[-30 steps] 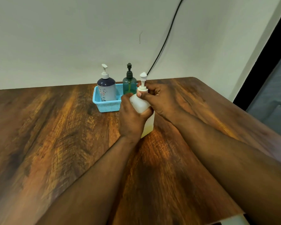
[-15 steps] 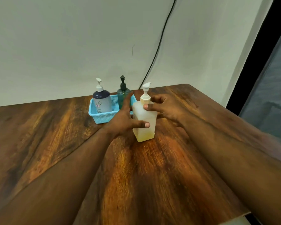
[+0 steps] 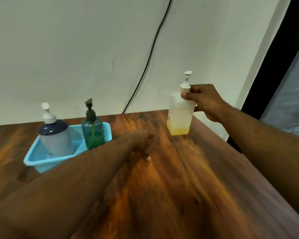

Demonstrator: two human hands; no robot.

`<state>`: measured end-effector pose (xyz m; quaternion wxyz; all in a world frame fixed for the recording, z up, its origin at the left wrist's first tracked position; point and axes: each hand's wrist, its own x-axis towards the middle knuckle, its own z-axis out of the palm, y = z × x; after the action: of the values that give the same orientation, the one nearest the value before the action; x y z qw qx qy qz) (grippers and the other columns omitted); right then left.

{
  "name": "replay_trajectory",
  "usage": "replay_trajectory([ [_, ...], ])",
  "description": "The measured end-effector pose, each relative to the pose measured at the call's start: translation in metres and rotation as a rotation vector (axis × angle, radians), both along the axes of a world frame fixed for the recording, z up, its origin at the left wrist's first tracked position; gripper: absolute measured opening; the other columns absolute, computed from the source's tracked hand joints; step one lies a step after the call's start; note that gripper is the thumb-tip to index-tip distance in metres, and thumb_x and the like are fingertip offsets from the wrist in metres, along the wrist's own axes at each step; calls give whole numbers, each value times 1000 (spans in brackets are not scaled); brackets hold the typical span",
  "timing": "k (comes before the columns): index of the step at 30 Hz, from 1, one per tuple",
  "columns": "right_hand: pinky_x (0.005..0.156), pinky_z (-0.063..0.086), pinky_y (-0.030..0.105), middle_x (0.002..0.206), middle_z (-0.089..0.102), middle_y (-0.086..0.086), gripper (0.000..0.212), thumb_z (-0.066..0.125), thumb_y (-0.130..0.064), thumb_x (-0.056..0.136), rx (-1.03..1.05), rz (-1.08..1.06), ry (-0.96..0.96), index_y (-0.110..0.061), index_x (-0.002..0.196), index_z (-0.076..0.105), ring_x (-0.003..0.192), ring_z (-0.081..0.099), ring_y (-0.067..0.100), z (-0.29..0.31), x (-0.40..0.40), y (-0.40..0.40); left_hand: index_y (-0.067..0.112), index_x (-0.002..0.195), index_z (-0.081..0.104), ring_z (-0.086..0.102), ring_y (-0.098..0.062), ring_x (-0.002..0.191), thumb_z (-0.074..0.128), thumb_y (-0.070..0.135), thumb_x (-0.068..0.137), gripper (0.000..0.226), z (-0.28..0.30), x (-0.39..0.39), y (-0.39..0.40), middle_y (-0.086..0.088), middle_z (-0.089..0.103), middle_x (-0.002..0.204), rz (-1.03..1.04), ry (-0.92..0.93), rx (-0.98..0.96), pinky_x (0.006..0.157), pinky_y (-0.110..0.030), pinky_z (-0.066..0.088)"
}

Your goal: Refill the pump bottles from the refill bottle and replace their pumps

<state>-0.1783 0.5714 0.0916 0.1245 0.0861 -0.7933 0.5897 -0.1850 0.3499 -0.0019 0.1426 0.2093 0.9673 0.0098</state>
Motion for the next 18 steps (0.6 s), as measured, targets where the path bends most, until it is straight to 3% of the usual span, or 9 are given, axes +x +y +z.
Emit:
replay_trajectory([
  [4, 79, 59, 48, 99, 74, 3, 14, 71, -11, 83, 30, -9, -7, -20, 94, 74, 92, 71, 22, -7, -55, 23, 22, 157, 14, 19, -32, 150, 89, 31, 70, 116, 4, -44, 28, -8, 18, 164, -66, -157, -156, 119, -45, 20],
  [9, 72, 61, 42, 99, 74, -1, 18, 72, -11, 83, 58, -18, 3, -22, 97, 73, 92, 71, 20, -26, -109, 43, 36, 152, -24, 0, -36, 152, 89, 53, 62, 145, 1, -76, 40, -6, -9, 167, -68, -229, -407, 118, -53, 16],
  [15, 68, 58, 40, 98, 73, -5, 17, 69, -12, 85, 39, -19, -42, -27, 92, 73, 87, 70, 14, -50, -139, 57, 38, 147, -32, -1, -37, 152, 86, 63, 57, 150, -7, -89, 45, -8, -16, 166, -90, -201, -506, 118, -52, 15],
  [18, 75, 59, 47, 101, 72, -7, 14, 70, -18, 86, 15, -7, -90, -28, 95, 73, 93, 68, 14, -51, -142, 64, 37, 148, -31, -2, -37, 152, 87, 61, 58, 150, -5, -88, 45, -8, -16, 166, -75, -210, -480, 118, -53, 15],
])
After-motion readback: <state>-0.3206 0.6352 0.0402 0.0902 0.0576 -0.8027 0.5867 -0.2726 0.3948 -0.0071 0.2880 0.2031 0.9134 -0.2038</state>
